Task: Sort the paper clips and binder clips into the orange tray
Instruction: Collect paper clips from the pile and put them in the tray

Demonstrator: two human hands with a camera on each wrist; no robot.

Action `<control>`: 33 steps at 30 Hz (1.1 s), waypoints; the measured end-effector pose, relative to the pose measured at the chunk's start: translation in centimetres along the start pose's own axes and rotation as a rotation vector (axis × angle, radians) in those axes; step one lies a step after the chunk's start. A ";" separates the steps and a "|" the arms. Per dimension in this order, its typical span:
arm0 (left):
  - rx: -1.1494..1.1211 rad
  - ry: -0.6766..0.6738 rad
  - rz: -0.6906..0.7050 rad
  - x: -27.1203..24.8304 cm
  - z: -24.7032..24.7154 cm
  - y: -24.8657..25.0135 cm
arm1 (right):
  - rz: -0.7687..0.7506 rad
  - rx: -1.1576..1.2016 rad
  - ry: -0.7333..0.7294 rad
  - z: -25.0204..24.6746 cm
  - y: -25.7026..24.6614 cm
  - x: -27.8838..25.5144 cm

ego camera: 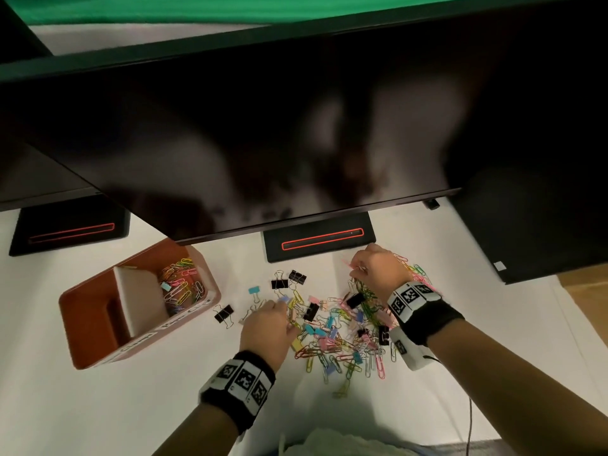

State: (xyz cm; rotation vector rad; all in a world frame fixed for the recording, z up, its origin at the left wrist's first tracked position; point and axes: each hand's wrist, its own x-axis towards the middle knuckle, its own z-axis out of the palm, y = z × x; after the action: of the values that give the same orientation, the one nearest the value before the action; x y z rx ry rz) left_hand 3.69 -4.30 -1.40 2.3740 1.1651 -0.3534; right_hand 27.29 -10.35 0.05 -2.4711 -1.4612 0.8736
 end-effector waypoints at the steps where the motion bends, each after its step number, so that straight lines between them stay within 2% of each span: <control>1: 0.031 0.006 -0.012 0.2 0.1 0.3 | 0.007 -0.007 -0.013 0.2 -0.1 0.0; 5: 0.098 0.041 -0.044 0.8 0.5 0.4 | -0.025 -0.032 -0.091 1.1 -0.8 -0.4; 12: 0.002 0.054 -0.017 0.8 0.4 -0.3 | -0.112 -0.033 -0.181 2.5 -1.7 -1.0; 20: -0.105 0.045 -0.010 1.1 0.4 -1.6 | -0.057 0.009 -0.260 1.9 -2.3 -0.1; 27: 0.086 0.056 0.041 0.8 0.0 -1.7 | -0.074 -0.044 -0.275 2.0 -2.1 0.2; 33: 0.026 0.086 0.094 0.3 -0.9 -1.9 | -0.175 -0.091 -0.214 1.3 -2.0 -0.4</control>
State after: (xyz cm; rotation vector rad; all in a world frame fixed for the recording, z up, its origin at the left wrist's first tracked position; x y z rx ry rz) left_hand 2.32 -2.62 -1.29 2.4784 1.0872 -0.2387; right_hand 24.97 -9.89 -0.05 -2.3244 -1.7934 1.0854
